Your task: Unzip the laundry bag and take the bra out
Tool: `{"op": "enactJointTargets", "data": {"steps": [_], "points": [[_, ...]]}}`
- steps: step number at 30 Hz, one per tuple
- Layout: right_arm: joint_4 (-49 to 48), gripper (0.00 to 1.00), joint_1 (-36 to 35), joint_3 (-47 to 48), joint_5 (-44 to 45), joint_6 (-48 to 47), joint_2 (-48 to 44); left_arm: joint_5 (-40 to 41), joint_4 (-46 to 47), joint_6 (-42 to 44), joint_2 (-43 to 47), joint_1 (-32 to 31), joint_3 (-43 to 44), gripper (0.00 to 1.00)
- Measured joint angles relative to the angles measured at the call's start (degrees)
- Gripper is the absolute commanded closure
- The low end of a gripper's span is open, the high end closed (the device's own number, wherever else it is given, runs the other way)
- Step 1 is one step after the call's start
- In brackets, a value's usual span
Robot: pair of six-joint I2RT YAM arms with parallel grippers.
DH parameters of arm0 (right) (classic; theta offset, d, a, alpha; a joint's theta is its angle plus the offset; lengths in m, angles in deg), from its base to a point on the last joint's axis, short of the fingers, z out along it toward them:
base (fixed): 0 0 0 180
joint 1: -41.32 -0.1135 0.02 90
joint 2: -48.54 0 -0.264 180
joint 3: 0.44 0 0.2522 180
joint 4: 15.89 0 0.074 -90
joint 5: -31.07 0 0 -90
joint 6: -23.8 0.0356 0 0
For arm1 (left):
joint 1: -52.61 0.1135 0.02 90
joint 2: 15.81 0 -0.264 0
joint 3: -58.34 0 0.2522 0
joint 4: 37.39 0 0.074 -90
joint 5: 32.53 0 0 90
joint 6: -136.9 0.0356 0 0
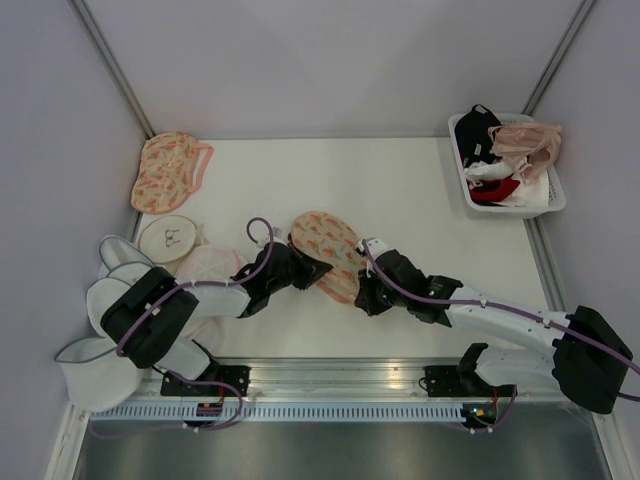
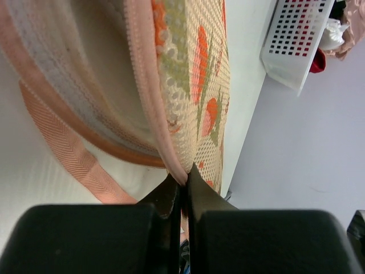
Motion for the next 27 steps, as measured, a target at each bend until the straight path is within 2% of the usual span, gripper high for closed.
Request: {"op": "enactJointTargets", "data": {"steps": [4,12,16,19,20,21,22,23,25,27], "points": [[3.3,0.99,0.0,-0.3,5.1,1.0,0.2,-2.5,-0.4,1.6,-0.7,2.6,0.6,0.98],[11.9,1.0,-0.3,2.0,27.1,7.3,8.2,-13.7,-1.1,8.6,-4.7,8.0,2.8,0.98],[13.1,1.0,-0.3,2.2,34.8,10.4,8.9,-22.1,-3.7,14.1,-10.6,9.2,9.1,0.98],[12.8,1.0,-0.3,2.0,36.9,10.9,8.4,-27.7,-5.8,18.8,-14.9,9.4,15.0,0.98],[12.7,1.0,-0.2,2.0,37.0,10.8,8.1,-28.7,-6.9,20.5,-16.0,9.4,17.0,0.94],[12.6,0.99,-0.2,1.9,37.0,10.6,7.8,-29.3,-8.0,22.1,-16.8,9.5,18.8,0.82],[12.5,1.0,-0.2,1.9,37.0,10.3,7.5,-29.5,-8.9,23.4,-17.3,9.5,20.0,0.6],[12.4,1.0,-0.2,1.9,36.9,10.0,7.2,-29.3,-11.3,25.6,-17.7,9.7,22.1,0.3],[11.6,1.0,-0.2,1.8,36.4,9.4,6.8,-28.0,-15.1,27.8,-18.0,9.8,24.9,0.19],[10.9,1.0,-0.2,1.6,35.8,9.2,6.6,-24.6,-19.2,29.2,-17.9,10.1,27.3,0.18]]}}
